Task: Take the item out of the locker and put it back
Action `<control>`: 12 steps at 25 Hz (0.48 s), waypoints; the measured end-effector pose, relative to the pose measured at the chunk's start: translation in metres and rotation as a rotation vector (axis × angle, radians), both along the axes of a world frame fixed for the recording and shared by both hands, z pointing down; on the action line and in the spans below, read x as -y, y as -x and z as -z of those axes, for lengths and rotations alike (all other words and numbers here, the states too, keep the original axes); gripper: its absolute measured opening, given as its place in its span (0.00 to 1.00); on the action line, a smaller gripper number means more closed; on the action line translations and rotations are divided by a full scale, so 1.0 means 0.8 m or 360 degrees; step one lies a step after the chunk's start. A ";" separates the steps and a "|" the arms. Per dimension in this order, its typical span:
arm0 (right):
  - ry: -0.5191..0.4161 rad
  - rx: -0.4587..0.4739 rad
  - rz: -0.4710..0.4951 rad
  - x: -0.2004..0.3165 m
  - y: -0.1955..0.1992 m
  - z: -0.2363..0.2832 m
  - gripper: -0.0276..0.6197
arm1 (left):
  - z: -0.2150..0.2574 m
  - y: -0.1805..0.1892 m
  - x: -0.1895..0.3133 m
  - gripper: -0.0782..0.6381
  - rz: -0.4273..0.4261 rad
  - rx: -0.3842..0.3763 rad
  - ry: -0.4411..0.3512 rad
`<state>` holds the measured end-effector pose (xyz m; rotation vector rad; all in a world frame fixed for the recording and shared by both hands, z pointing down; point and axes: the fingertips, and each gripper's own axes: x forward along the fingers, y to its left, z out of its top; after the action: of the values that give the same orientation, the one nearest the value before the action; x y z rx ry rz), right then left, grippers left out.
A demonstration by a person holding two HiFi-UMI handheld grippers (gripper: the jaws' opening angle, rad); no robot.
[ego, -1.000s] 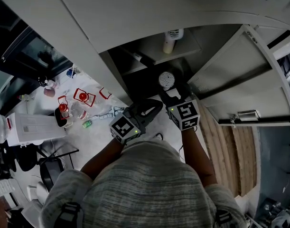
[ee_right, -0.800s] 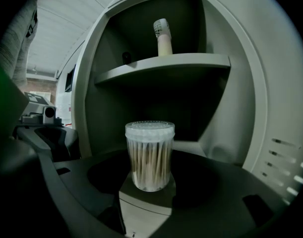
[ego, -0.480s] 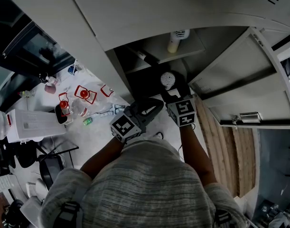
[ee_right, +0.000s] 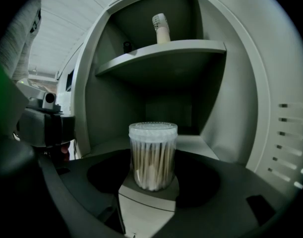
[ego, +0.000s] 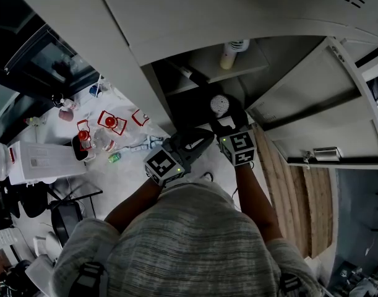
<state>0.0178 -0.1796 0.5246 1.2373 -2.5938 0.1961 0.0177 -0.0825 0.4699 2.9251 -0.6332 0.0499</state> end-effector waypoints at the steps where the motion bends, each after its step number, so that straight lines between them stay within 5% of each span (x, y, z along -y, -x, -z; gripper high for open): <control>1: -0.0007 0.0009 0.0010 -0.002 0.001 0.001 0.47 | 0.000 0.000 0.000 0.12 -0.0003 0.0002 -0.0006; 12: -0.0055 0.0099 0.0014 -0.018 -0.009 0.028 0.47 | 0.006 -0.001 0.001 0.12 -0.0004 -0.0010 -0.0023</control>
<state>0.0252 -0.1652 0.5022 1.2502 -2.6658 0.1913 0.0183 -0.0834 0.4653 2.9387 -0.6314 0.0364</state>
